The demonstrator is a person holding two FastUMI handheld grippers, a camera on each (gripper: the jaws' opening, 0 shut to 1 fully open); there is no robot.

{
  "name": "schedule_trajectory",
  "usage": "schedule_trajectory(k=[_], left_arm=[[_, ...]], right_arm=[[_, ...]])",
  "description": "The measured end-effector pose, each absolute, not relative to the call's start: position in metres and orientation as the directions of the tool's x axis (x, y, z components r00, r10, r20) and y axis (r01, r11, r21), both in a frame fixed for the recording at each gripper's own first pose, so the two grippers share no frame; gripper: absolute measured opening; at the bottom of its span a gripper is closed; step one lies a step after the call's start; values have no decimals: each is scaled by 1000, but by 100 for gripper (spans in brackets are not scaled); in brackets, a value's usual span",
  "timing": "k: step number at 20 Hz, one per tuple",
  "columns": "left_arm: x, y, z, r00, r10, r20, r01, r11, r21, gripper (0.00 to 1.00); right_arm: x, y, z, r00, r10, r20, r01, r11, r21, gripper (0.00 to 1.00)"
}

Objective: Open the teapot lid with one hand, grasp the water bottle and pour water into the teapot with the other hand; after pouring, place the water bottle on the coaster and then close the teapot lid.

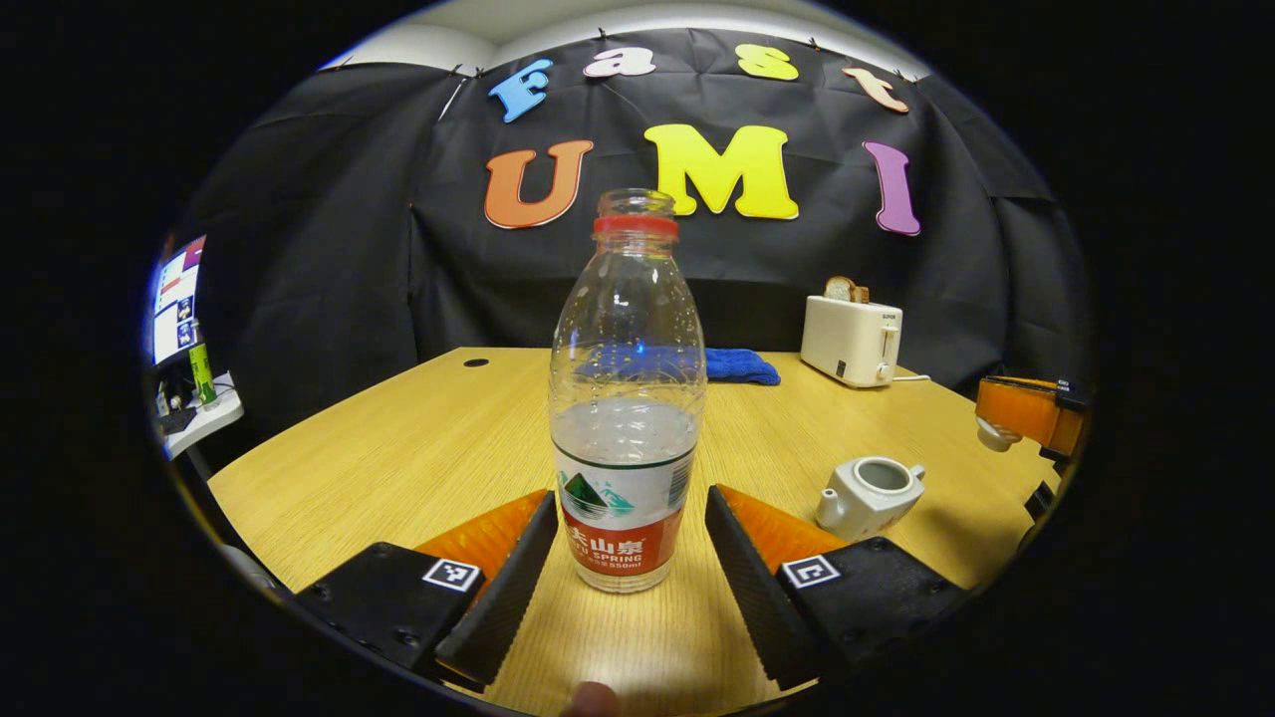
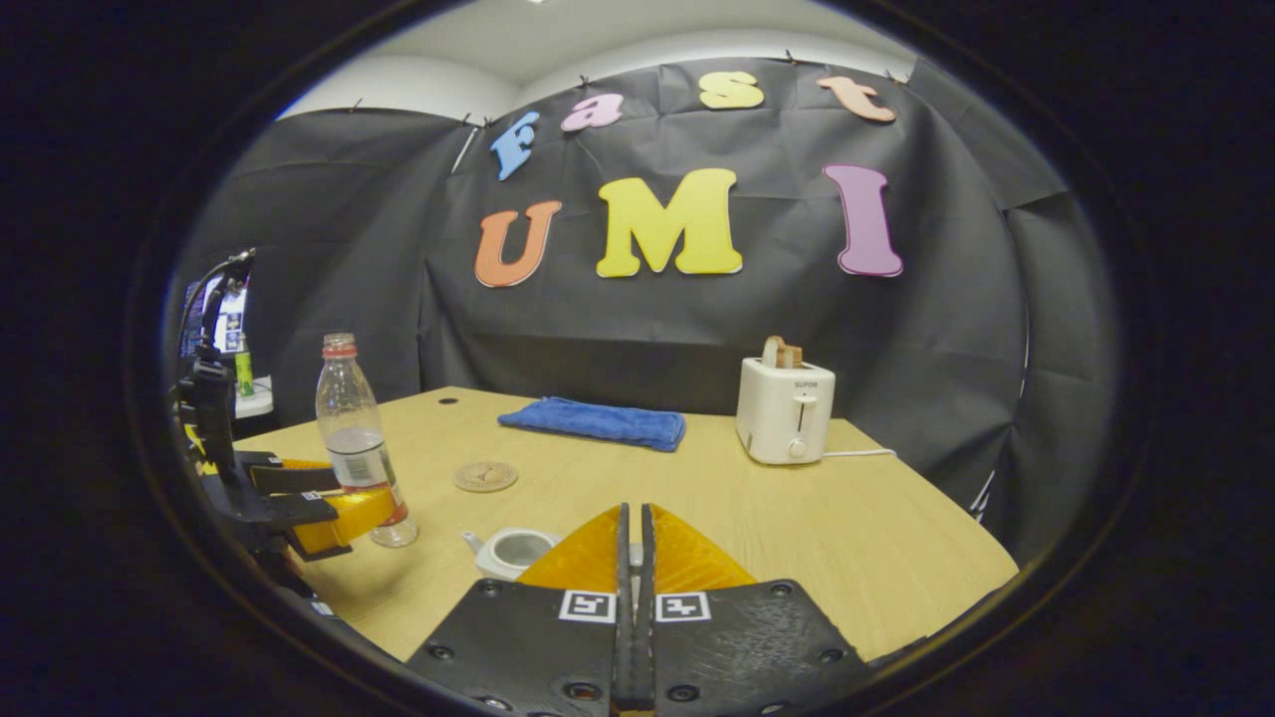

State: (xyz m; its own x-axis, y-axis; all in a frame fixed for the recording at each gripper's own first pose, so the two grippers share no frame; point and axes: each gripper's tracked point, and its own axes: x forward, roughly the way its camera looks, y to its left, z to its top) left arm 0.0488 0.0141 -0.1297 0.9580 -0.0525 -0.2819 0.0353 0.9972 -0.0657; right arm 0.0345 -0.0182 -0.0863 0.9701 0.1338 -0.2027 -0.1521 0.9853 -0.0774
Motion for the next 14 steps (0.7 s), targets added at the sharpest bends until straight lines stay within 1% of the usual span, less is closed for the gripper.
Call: schedule_trajectory(k=[3, 7, 11, 14], left_arm=[[50, 16, -132, 957, -54, -285, 35, 997, -70, 83], [47, 19, -128, 952, -50, -303, 43, 999, -29, 78], [47, 34, -100, 970, 13, -244, 30, 984, 173, 76], [46, 41, -81, 980, 45, -193, 32, 926, 377, 75]], right_arm=[[33, -18, -87, 968, 140, -208, -159, 984, -78, 0], [32, -20, -85, 968, 147, -205, -166, 983, -76, 0], [30, -28, -81, 968, 151, -201, -170, 982, -79, 0], [26, -35, -85, 963, 159, -217, -180, 980, -80, 0]])
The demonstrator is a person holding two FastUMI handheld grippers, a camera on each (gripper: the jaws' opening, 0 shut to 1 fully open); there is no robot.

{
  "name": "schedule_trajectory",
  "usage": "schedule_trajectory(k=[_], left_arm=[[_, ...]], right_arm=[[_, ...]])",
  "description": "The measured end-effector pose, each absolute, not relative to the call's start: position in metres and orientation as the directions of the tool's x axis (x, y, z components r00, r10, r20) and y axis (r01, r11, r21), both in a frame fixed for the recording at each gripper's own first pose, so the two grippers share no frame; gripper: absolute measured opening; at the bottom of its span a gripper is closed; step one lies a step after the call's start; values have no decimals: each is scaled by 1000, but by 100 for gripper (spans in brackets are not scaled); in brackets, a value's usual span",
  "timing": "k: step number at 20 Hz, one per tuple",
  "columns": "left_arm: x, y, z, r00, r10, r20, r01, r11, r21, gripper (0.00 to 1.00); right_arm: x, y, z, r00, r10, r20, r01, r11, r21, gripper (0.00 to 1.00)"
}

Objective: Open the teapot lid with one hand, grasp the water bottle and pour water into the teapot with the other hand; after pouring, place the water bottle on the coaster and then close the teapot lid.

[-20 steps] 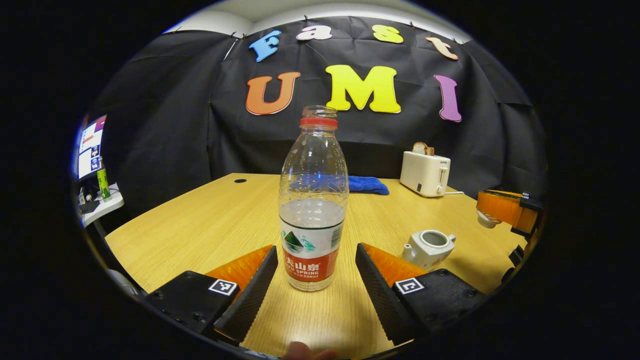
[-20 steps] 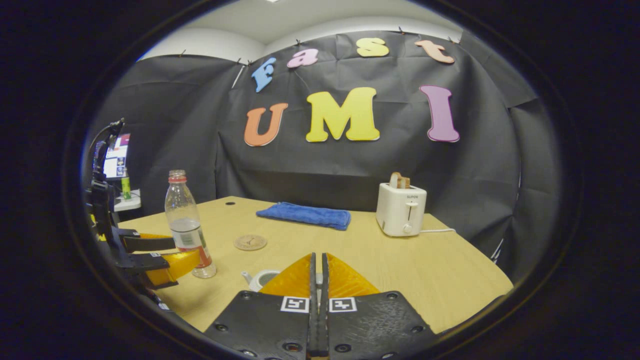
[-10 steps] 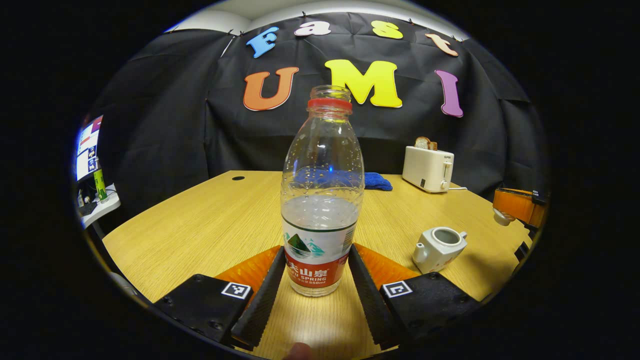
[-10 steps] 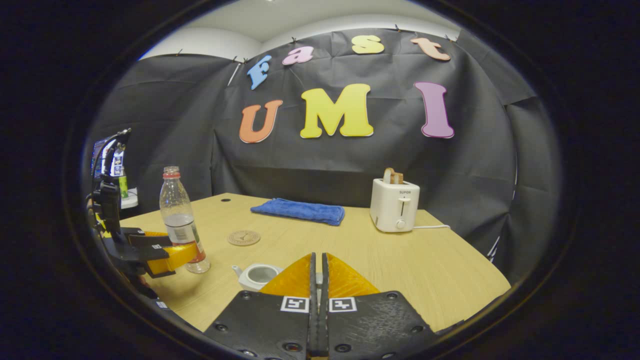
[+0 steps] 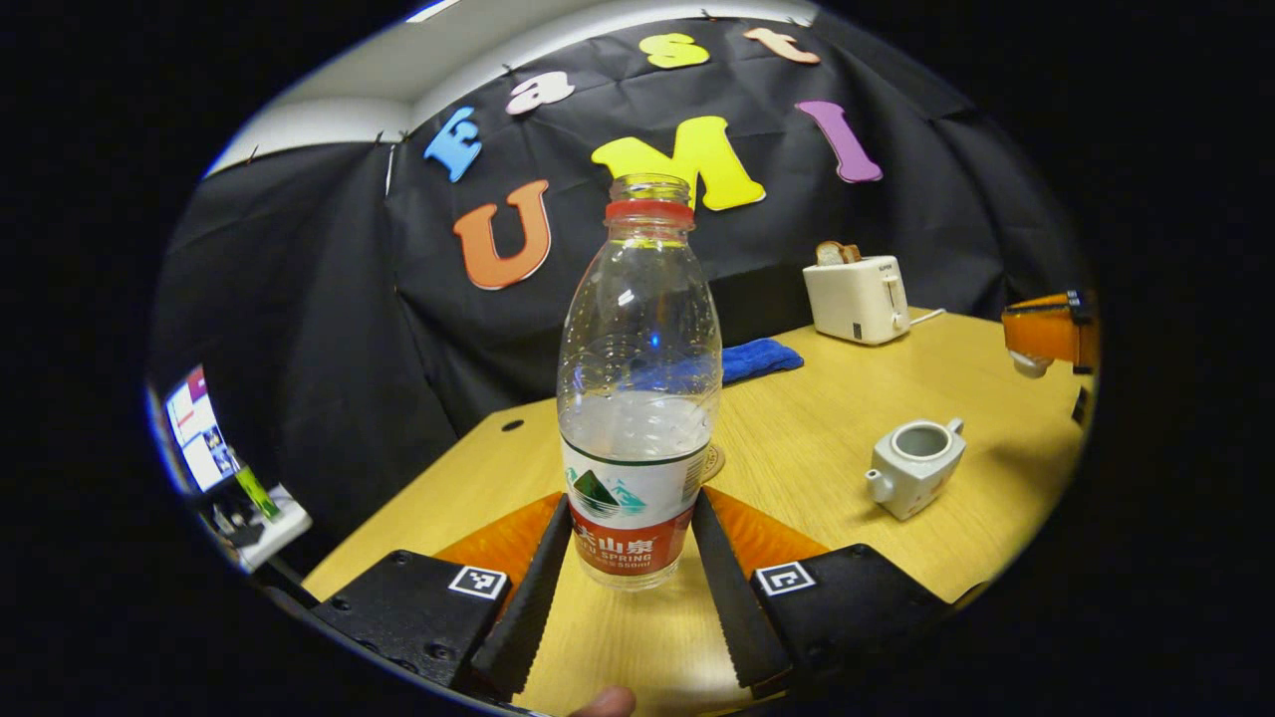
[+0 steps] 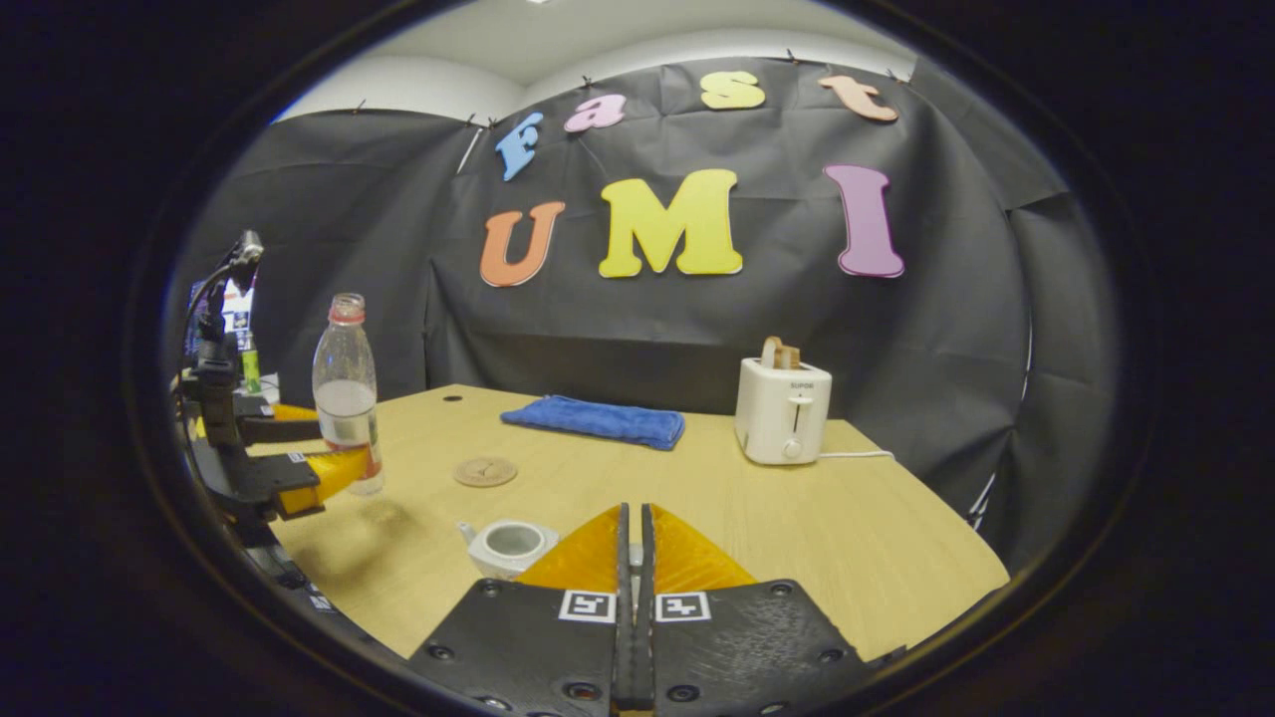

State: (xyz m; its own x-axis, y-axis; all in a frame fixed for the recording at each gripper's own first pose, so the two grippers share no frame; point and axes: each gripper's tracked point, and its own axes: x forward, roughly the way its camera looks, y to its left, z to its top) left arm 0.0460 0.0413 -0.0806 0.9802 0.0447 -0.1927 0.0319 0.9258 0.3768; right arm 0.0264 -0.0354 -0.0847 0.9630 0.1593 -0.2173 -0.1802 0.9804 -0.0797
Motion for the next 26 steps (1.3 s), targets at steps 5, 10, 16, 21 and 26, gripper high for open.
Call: schedule_trajectory(k=[5, 10, 16, 21, 26], left_arm=[[47, 57, -80, 979, 85, -184, 63, 735, 675, 75], [50, 69, -72, 974, 139, -179, 88, 497, 863, 74], [59, 60, -59, 979, 141, -147, 114, 219, 969, 74], [63, 46, -60, 981, 125, -152, 139, 105, 985, 74], [61, 35, -58, 981, 130, -147, 143, 35, 989, 74]], right_arm=[[19, -55, -81, 965, 150, -213, -172, 981, -89, 0], [14, -65, -81, 965, 154, -212, -176, 980, -88, 0], [13, -83, -85, 967, 146, -211, -164, 984, -73, 0], [10, -95, -89, 968, 138, -209, -155, 986, -65, 0], [8, -107, -92, 970, 132, -206, -146, 988, -57, 0]])
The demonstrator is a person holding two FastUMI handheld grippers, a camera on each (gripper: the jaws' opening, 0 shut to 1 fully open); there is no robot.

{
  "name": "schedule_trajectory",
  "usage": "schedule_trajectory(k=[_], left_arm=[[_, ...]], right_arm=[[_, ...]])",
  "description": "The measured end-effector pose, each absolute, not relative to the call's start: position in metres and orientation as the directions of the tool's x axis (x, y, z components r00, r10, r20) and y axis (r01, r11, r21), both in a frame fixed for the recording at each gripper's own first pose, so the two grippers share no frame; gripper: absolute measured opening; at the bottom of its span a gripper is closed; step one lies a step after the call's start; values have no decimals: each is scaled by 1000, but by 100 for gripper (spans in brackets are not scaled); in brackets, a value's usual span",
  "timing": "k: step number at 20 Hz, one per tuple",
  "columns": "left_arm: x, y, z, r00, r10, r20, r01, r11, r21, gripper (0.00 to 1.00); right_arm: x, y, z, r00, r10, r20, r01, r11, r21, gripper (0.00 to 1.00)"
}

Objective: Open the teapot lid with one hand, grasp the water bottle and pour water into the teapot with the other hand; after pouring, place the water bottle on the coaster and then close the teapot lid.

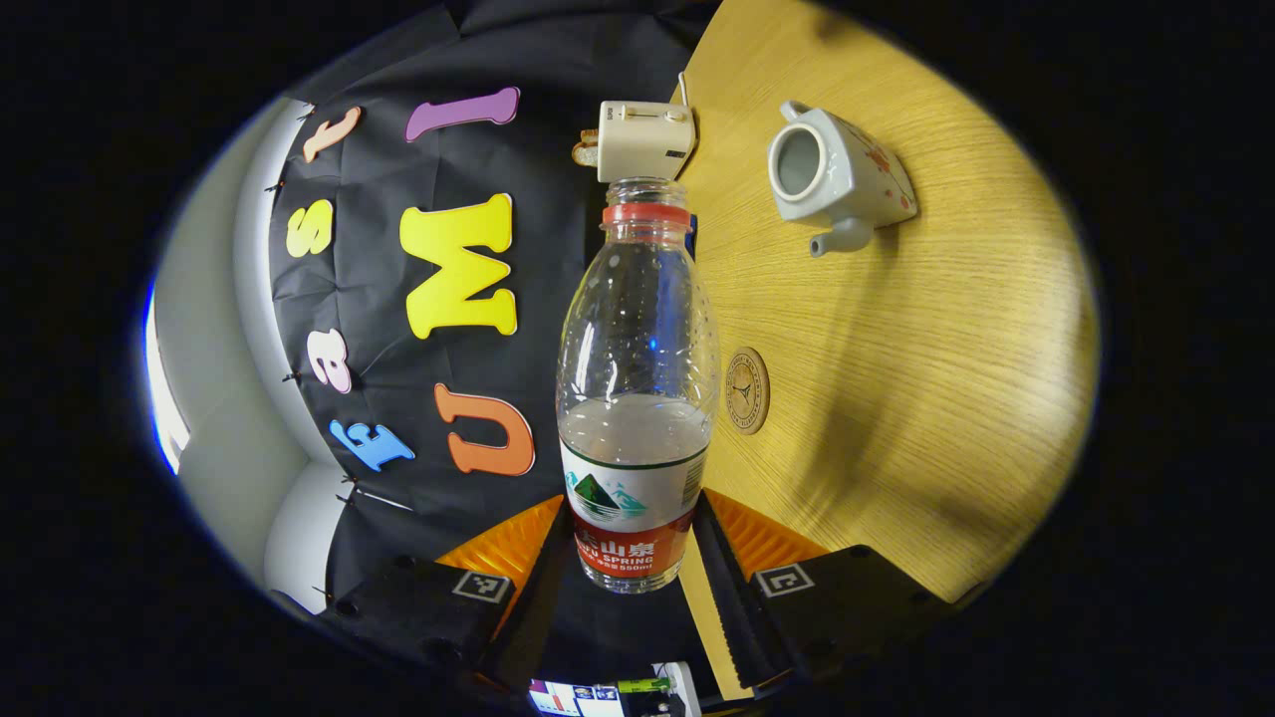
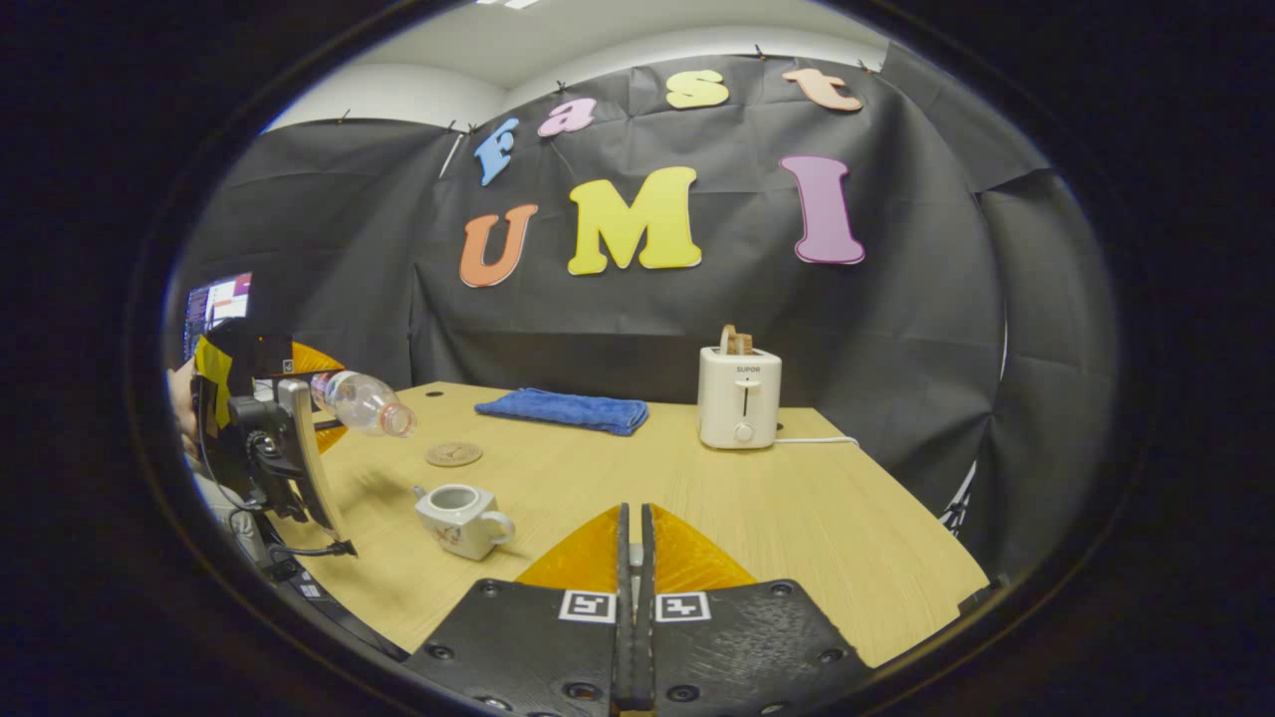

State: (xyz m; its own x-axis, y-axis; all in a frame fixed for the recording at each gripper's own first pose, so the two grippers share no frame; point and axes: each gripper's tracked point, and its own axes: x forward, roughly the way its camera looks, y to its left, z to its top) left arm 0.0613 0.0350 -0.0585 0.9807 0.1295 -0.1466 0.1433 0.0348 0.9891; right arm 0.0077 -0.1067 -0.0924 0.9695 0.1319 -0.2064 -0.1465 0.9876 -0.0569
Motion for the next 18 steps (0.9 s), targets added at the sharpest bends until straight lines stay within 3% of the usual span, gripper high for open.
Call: schedule_trajectory(k=[18], left_arm=[[84, 12, -47, 987, 114, -113, 134, -202, 970, 74]], right_arm=[[6, -121, -97, 972, 126, -197, -137, 990, -42, 0]])
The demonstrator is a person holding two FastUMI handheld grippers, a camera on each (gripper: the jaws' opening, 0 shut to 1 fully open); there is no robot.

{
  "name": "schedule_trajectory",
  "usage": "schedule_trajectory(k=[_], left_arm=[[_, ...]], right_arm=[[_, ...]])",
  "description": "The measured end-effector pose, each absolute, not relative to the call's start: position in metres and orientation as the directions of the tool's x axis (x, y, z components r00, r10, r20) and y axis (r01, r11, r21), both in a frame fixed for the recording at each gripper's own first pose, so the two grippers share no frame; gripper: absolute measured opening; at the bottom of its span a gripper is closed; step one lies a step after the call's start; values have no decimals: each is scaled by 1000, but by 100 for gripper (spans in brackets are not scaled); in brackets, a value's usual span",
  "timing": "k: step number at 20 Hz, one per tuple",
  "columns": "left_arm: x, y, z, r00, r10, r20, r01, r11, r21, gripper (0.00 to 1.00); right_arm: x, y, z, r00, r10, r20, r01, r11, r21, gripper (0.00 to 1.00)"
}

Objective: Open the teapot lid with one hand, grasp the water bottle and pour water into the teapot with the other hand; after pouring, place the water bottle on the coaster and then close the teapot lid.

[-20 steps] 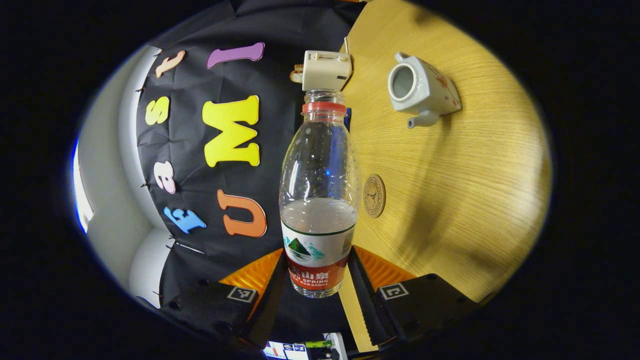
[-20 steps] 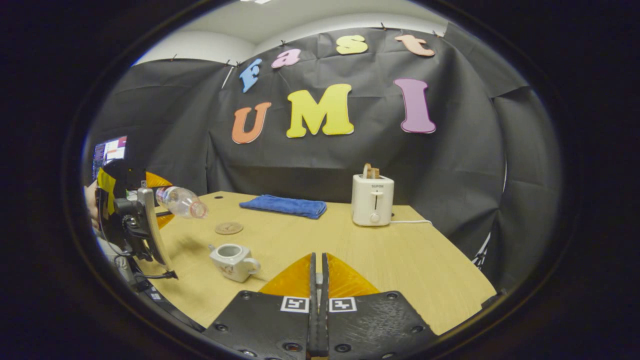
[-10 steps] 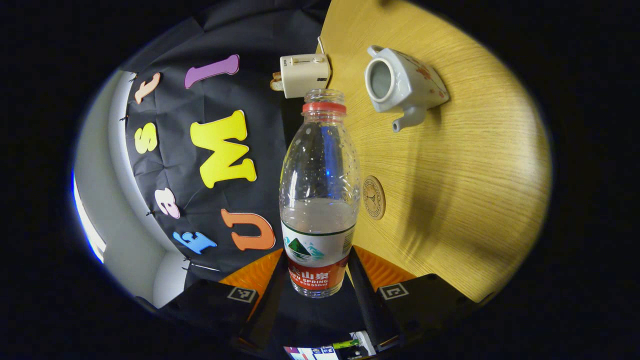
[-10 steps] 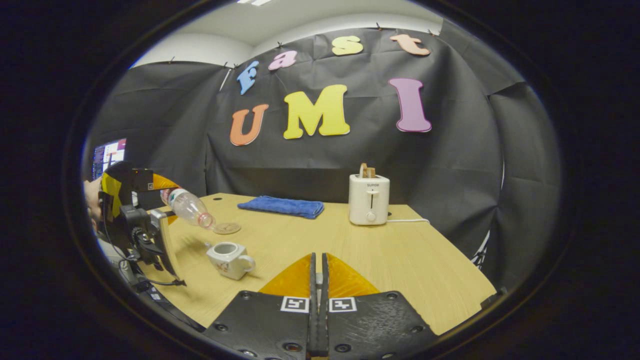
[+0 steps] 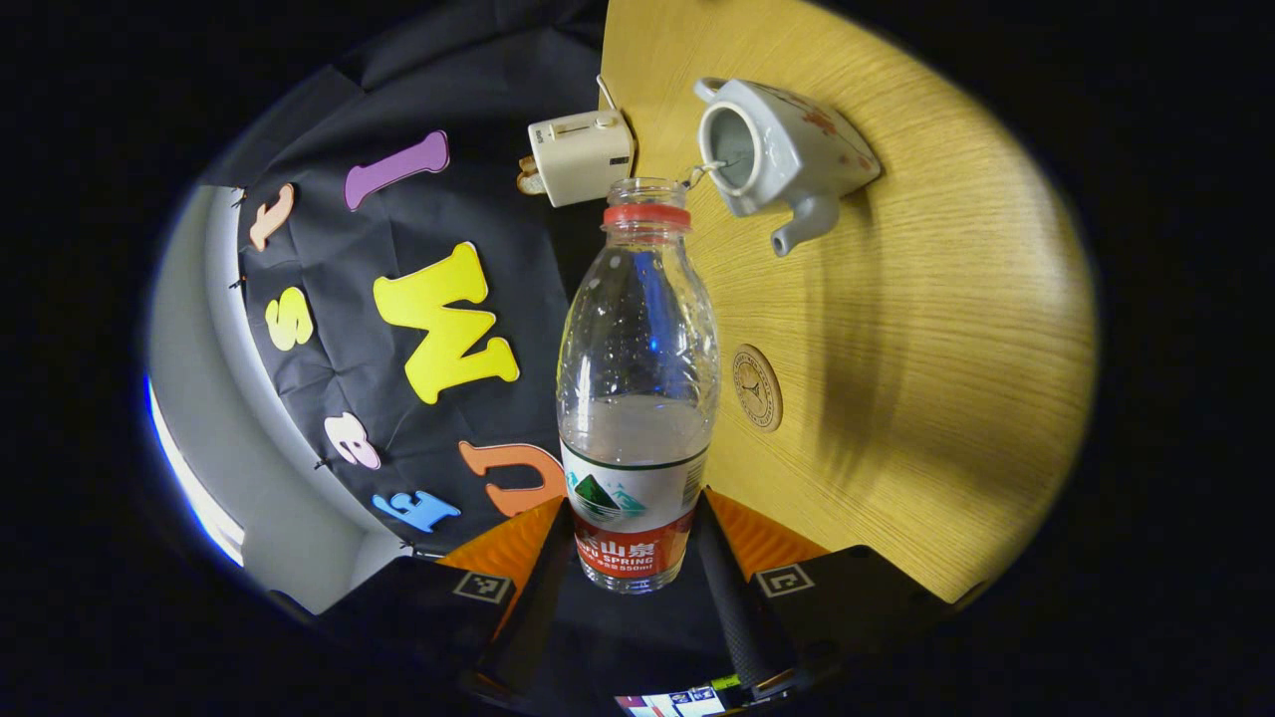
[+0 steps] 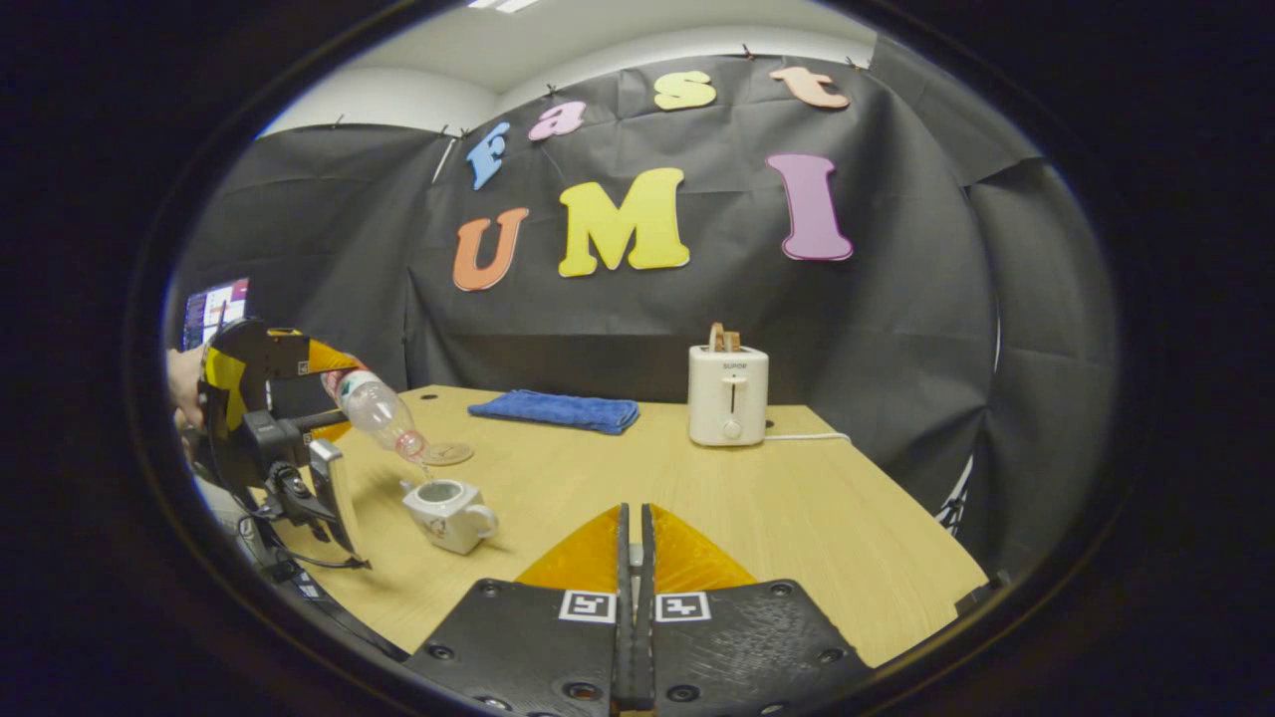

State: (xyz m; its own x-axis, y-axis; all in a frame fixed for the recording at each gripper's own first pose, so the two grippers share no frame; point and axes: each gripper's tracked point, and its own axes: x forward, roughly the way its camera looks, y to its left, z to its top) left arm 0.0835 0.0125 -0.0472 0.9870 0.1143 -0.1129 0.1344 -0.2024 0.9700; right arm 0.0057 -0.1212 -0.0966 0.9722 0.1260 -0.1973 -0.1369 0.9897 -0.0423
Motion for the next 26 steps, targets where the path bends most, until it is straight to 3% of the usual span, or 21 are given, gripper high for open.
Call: schedule_trajectory(k=[26], left_arm=[[96, 2, -17, 994, 108, -18, 63, -431, 900, 74]], right_arm=[[1, -120, -96, 972, 139, -188, -147, 989, -31, 0]])
